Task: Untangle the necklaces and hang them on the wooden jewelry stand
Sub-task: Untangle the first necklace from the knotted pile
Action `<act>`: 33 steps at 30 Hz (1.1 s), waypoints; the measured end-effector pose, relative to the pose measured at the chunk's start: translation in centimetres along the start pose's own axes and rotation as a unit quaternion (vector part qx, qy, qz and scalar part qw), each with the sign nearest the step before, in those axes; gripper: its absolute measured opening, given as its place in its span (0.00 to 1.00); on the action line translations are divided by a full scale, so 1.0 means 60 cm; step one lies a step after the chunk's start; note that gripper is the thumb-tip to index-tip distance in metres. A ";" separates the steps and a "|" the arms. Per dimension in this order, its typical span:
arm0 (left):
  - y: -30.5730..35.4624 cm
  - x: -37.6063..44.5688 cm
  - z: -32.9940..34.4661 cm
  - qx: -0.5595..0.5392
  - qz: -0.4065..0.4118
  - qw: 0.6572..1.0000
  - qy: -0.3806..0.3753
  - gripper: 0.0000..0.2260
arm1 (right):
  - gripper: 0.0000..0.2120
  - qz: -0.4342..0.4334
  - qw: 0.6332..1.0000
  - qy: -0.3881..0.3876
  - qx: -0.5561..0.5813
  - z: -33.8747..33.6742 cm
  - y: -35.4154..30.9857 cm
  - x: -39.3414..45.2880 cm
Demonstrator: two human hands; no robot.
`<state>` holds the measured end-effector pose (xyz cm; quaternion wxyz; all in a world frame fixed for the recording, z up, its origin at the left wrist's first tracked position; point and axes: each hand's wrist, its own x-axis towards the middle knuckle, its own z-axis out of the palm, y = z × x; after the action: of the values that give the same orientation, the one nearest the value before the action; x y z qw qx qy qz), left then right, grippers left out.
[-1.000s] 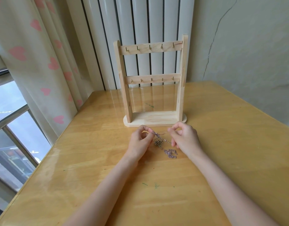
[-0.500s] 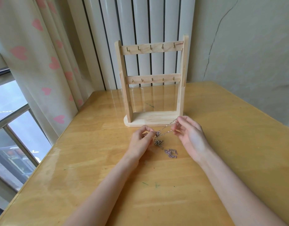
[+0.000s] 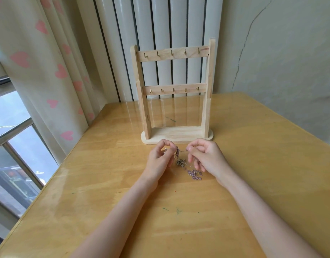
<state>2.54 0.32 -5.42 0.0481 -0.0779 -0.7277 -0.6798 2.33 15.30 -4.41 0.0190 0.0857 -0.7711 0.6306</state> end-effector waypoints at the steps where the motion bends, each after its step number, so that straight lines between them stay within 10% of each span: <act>1: -0.001 0.000 0.000 0.002 0.002 1.000 -0.001 0.07 | 0.05 -0.001 1.000 -0.003 0.002 0.000 0.001 0.001; 15: -0.012 0.004 0.002 0.066 0.066 0.995 -0.019 0.08 | 0.04 -0.026 0.997 0.022 -0.072 0.008 0.009 0.003; 26: -0.013 0.007 0.001 -0.068 -0.065 0.996 -0.003 0.08 | 0.09 0.004 0.998 0.043 -0.041 0.001 0.010 0.006; 33: -0.006 0.003 0.005 -0.090 -0.064 0.993 -0.045 0.07 | 0.07 0.073 0.983 -0.037 0.164 0.005 -0.002 -0.002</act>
<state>2.33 0.62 -5.79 -0.0358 -0.0659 -0.6683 -0.7401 2.46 15.00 -4.39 -0.0697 0.0541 -0.6616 0.7447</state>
